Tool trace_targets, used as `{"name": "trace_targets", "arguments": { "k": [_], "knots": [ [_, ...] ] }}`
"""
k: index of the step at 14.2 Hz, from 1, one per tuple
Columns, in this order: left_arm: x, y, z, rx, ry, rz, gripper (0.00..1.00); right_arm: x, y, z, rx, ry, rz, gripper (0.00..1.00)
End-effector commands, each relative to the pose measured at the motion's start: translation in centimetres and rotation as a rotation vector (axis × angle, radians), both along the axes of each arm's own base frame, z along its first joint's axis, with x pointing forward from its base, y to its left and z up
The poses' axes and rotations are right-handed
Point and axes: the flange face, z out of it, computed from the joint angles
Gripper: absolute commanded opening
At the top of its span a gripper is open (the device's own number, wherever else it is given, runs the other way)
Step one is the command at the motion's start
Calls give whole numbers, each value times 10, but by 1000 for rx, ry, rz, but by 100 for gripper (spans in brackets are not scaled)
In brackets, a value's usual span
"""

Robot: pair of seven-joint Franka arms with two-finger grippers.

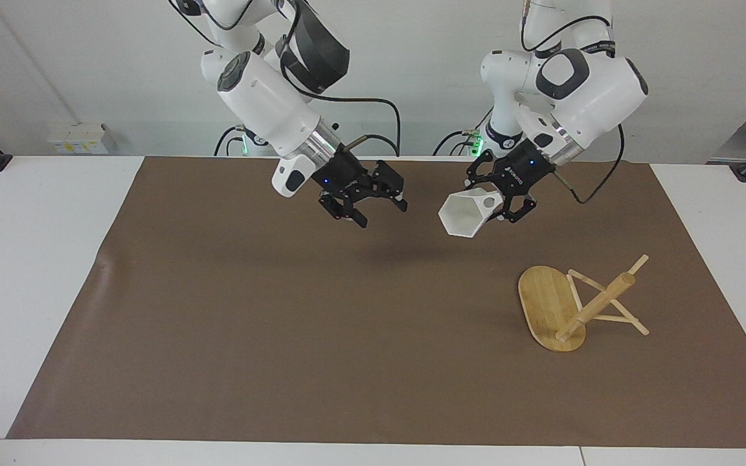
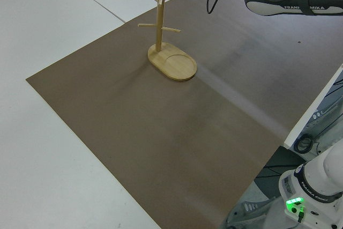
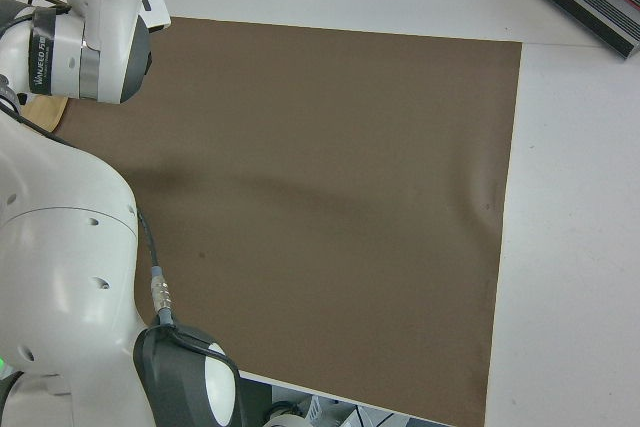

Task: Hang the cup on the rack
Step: 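Carry the cup toward the rack while the right gripper withdraws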

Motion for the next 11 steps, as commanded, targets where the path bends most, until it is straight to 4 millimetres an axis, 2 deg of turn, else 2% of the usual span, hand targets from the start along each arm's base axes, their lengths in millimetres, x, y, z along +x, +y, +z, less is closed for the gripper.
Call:
{"name": "trace_targets", "arguments": {
  "k": [1,2,6,9,11],
  "knots": [
    [-6,10,4,87,-2,83,0,-1,-45,15,-210,-85,31,100],
    [-4,11,4,151,-19,117,0,-3,-60,16,-286,-92,77,100],
    [2,13,5,192,-8,256,0,5,-156,9,-420,-74,256,100],
    [11,16,-4,224,12,339,0,7,-222,4,-430,-24,213,100],
    [25,15,-17,275,1,387,0,2,-253,8,-439,-4,212,100]
  ]
}}
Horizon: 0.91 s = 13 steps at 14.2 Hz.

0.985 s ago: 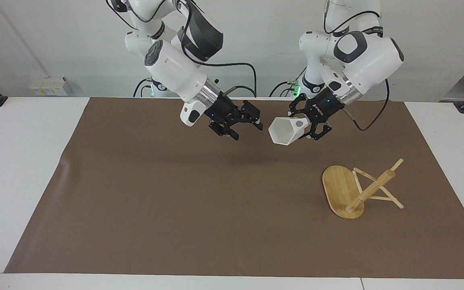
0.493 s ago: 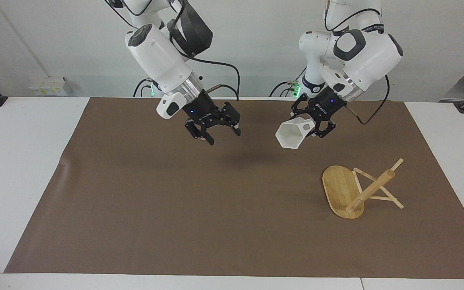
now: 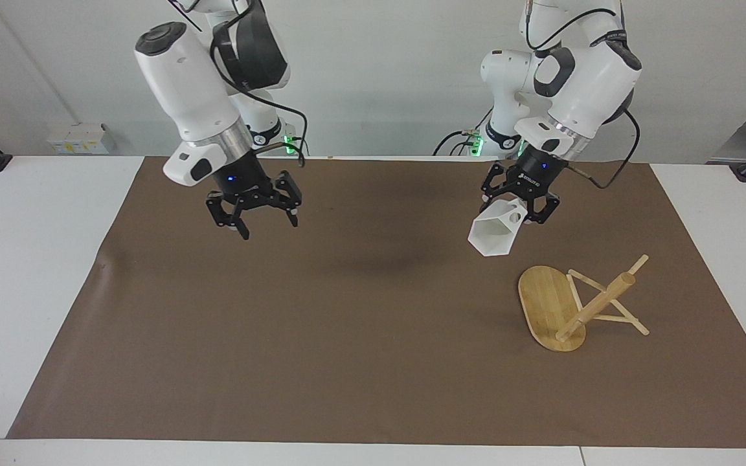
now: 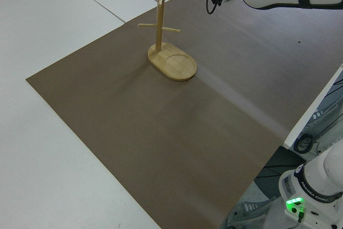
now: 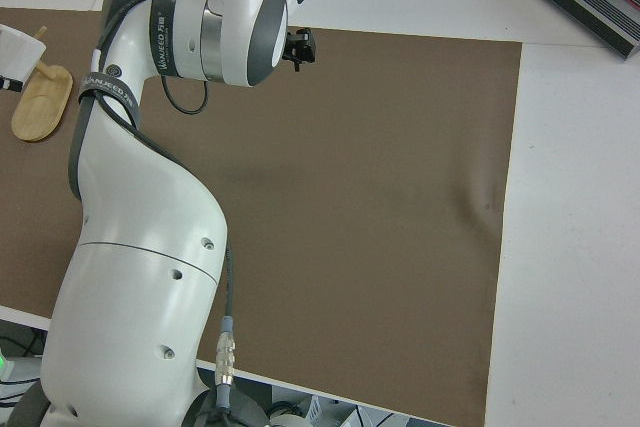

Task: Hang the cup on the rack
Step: 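Carry the cup toward the rack while the right gripper withdraws, then hook the cup handle onto a rack peg with the left gripper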

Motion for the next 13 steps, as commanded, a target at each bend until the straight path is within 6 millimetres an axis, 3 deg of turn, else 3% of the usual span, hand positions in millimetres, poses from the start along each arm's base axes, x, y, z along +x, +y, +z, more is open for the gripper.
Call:
{"name": "trace_targets", "arguments": {
  "k": [1,5,9,13],
  "knots": [
    [16,1,-19,43,-15,80,0,-15,-32,11,-39,12,-5,100],
    [38,26,-26,6,21,250,0,-35,-83,37,-62,3,-108,100],
    [52,39,-27,2,23,290,0,-39,-98,50,-202,-8,-121,100],
    [62,38,-35,36,26,306,0,-41,-93,51,-262,16,-168,100]
  ]
}}
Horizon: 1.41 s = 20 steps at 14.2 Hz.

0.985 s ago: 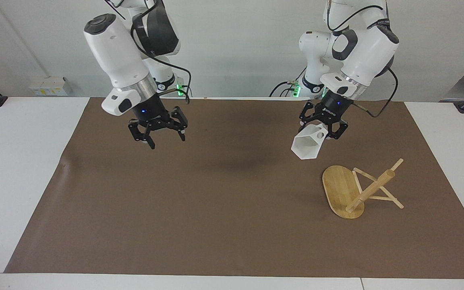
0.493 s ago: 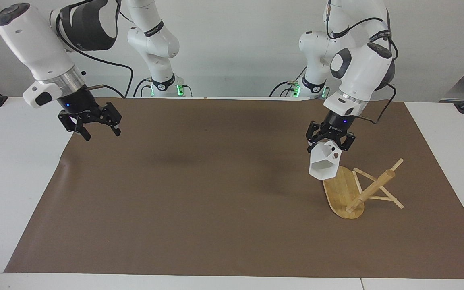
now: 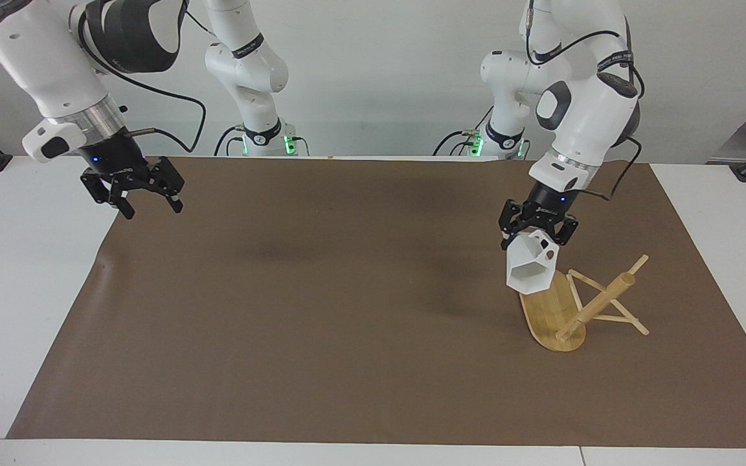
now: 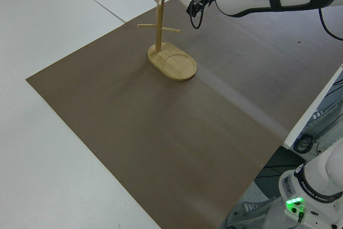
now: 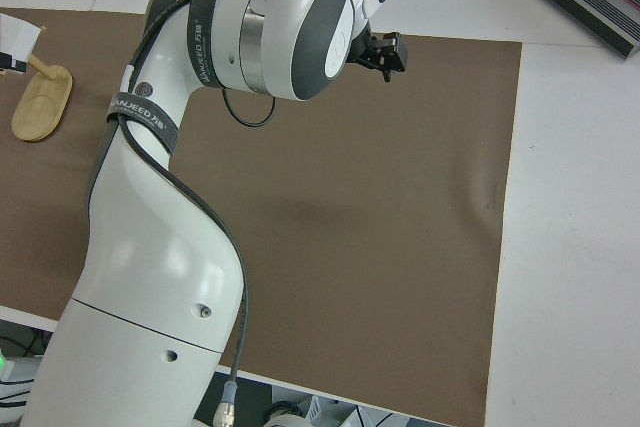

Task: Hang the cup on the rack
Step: 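Hook the cup handle onto a rack peg with the left gripper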

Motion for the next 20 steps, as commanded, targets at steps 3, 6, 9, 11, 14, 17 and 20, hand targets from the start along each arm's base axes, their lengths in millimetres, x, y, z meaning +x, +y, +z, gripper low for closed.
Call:
{"name": "trace_targets", "arguments": {
  "k": [3,6,9,11,14,17,20],
  "knots": [
    [21,-1,-2,20,-9,26,0,-6,22,3,-22,44,3,100],
    [28,2,-6,14,-2,52,0,-8,49,4,-19,63,49,100],
    [36,14,-2,5,-3,93,0,-11,67,5,-4,73,74,100],
    [37,19,-1,4,11,109,0,-17,69,1,-1,116,73,100],
    [36,20,-3,-4,27,130,0,-21,64,0,0,147,62,100],
    [38,22,-10,-15,54,168,0,-23,63,-1,1,153,61,100],
    [44,32,-7,-28,68,199,0,-23,65,-2,42,150,57,100]
  ]
}}
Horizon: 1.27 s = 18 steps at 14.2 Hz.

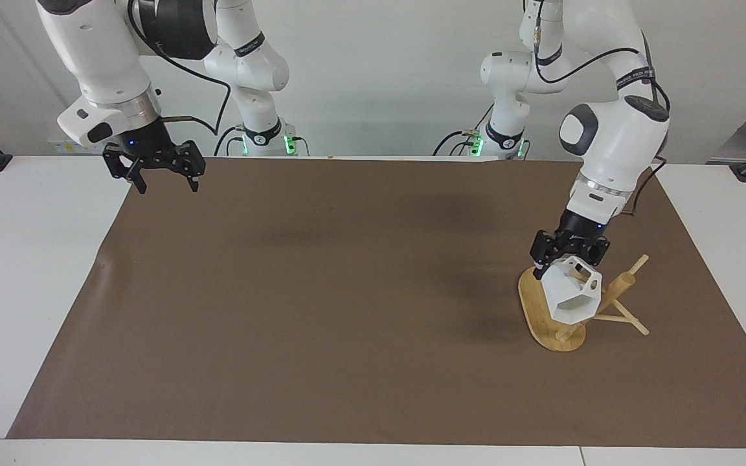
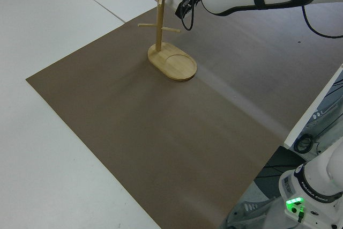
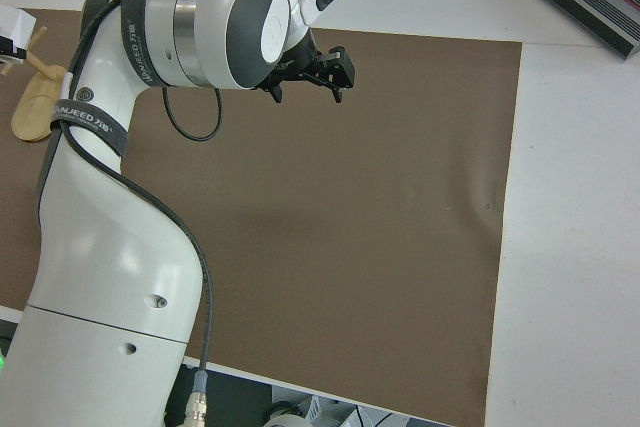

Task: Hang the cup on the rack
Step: 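Hook the cup handle onto a rack peg with the left gripper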

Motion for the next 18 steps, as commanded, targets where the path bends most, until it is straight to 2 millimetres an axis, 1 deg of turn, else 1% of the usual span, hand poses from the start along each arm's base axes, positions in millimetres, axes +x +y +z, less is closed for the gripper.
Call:
{"name": "trace_targets", "arguments": {
  "k": [1,3,5,7,8,9,10,11,12,13,14,15,17,18],
  "knots": [
    [9,9,3,-8,37,32,0,-7,-1,2,49,0,-30,100],
    [8,9,1,-30,49,57,0,-7,1,2,51,1,-23,100],
    [7,6,0,-38,60,61,0,-8,11,1,51,9,-9,100],
    [5,5,-2,-39,67,59,0,-9,14,2,50,8,-8,100],
    [5,4,-1,-39,66,58,0,-10,23,2,50,8,9,100],
    [6,3,0,-40,60,58,0,-10,23,2,50,8,9,100],
    [8,4,2,-42,49,63,4,-10,21,2,52,11,6,100],
    [8,5,2,-42,47,65,15,-10,16,3,52,12,-2,100],
    [9,5,5,-43,41,65,32,-9,14,2,51,12,-5,100],
    [10,5,6,-43,42,64,54,-10,14,3,52,12,-6,100],
    [9,4,7,-42,45,61,68,-10,13,3,50,12,-8,100],
    [10,6,7,-42,45,64,79,-10,14,3,52,12,-8,100],
    [10,7,8,-41,45,64,85,-10,14,2,51,12,-6,100],
    [10,7,8,-41,45,64,88,-10,8,2,52,13,-14,100]
  ]
}}
